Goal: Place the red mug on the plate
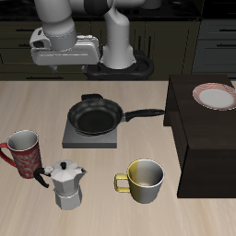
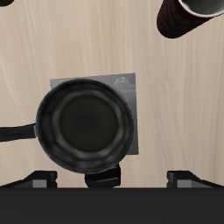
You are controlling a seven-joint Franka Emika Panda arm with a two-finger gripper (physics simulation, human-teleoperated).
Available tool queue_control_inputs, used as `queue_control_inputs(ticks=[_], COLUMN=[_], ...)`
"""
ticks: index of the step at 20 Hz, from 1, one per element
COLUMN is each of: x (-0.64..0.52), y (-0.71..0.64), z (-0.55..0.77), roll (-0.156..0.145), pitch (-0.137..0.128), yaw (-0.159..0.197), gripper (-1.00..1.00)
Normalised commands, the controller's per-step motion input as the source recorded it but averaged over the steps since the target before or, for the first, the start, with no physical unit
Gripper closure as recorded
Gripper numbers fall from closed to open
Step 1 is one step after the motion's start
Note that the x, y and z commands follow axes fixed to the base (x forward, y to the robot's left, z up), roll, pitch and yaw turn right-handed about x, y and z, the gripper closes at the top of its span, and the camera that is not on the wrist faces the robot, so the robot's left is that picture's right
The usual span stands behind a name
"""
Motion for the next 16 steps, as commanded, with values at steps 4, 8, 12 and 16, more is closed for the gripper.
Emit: queue_control_inputs(ticks=[4, 8, 12, 16], x=[0.20, 0.40, 0.25, 0.26], y=[-0.20, -0.42, -0.22, -0.37], z=[0.12, 0.15, 0.03, 0.21], roll=[-0.021, 0.012, 0.008, -0.059], pitch=[-0.005, -0.003, 0.006, -0.031], yaw=[0.038, -0.017, 0.006, -0.061], gripper=[-1.00, -1.00, -1.00, -1.00])
